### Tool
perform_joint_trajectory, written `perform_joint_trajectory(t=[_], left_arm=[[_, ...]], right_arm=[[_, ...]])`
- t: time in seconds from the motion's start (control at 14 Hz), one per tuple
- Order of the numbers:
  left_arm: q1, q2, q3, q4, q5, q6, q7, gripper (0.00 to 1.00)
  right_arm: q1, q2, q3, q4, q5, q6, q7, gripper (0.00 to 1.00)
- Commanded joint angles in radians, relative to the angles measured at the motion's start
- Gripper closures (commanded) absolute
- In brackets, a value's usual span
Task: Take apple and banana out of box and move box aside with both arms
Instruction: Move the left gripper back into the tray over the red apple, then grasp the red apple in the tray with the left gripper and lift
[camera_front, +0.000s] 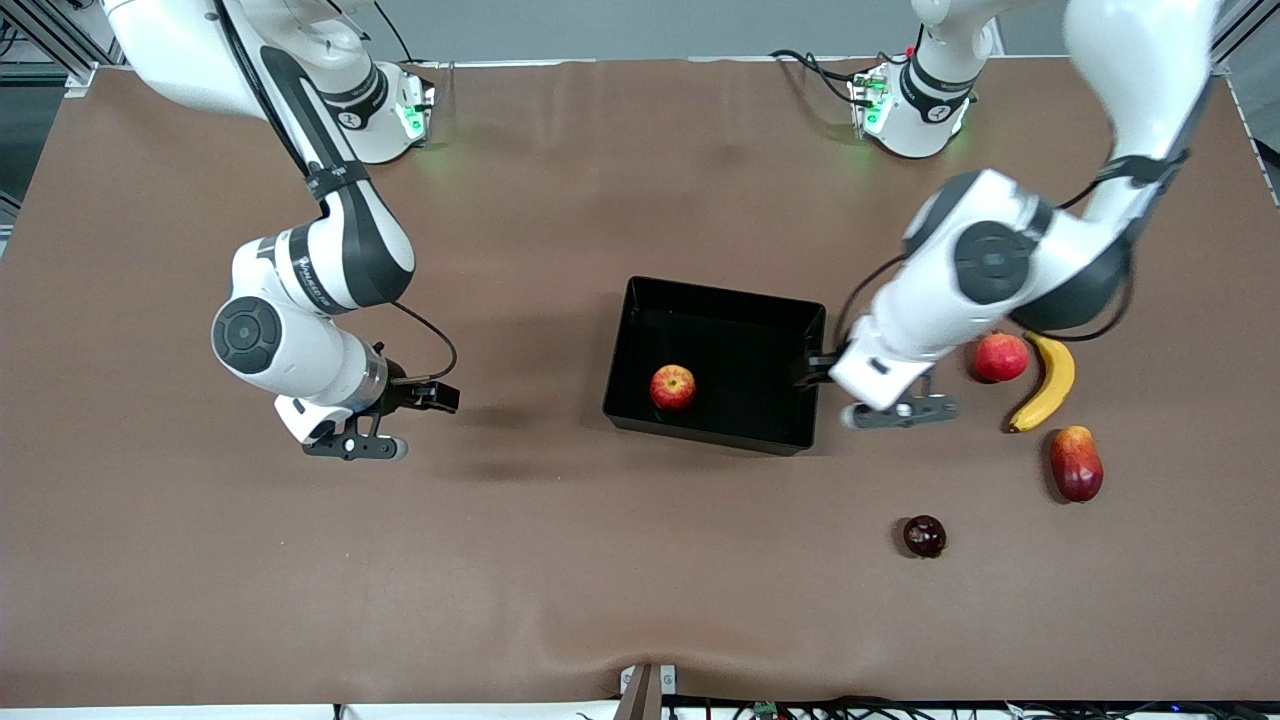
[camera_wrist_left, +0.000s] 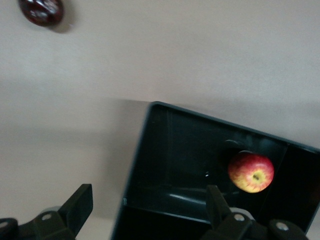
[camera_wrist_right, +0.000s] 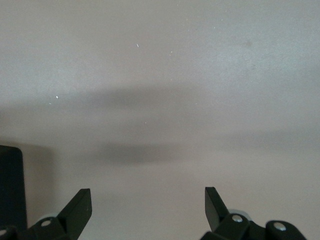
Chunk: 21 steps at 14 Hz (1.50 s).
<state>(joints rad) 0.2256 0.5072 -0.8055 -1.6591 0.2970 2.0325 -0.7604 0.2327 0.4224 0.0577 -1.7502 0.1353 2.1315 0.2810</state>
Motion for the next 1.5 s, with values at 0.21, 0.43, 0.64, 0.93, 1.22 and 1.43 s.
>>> perform_joint_trajectory(t=[0.21,0.43,0.64,0.93,1.22,1.43], left_arm=[[-0.391,0.169,0.251,0.232,0.024,-0.046,-0.223,0.00],[-0.483,0.206,0.290,0.248,0.024,-0.041,-0.227,0.00],[-0.515,0.240,0.296,0.245,0.027,-0.025,-0.223,0.00],[-0.543,0.290,0.298,0.237,0.036,0.092,-0.214,0.00],[-0.551,0.316,0.298,0.234,0.045,0.164,-0.182,0.00],[-0.555,0.356,0.298,0.234,0.106,0.199,-0.178,0.00]], right_arm=[[-0.015,-0.028,0.011,-0.031,0.000,0.010,-0.013,0.00],[-0.015,-0.028,0.010,-0.031,0.000,0.010,-0.013,0.00],[-0.015,-0.028,0.010,-0.031,0.000,0.010,-0.013,0.00],[-0.016,-0.027,0.010,-0.031,0.000,0.010,-0.014,0.00],[-0.021,-0.027,0.010,-0.031,0.000,0.010,-0.014,0.00],[-0.023,-0.027,0.010,-0.031,0.000,0.010,-0.014,0.00]])
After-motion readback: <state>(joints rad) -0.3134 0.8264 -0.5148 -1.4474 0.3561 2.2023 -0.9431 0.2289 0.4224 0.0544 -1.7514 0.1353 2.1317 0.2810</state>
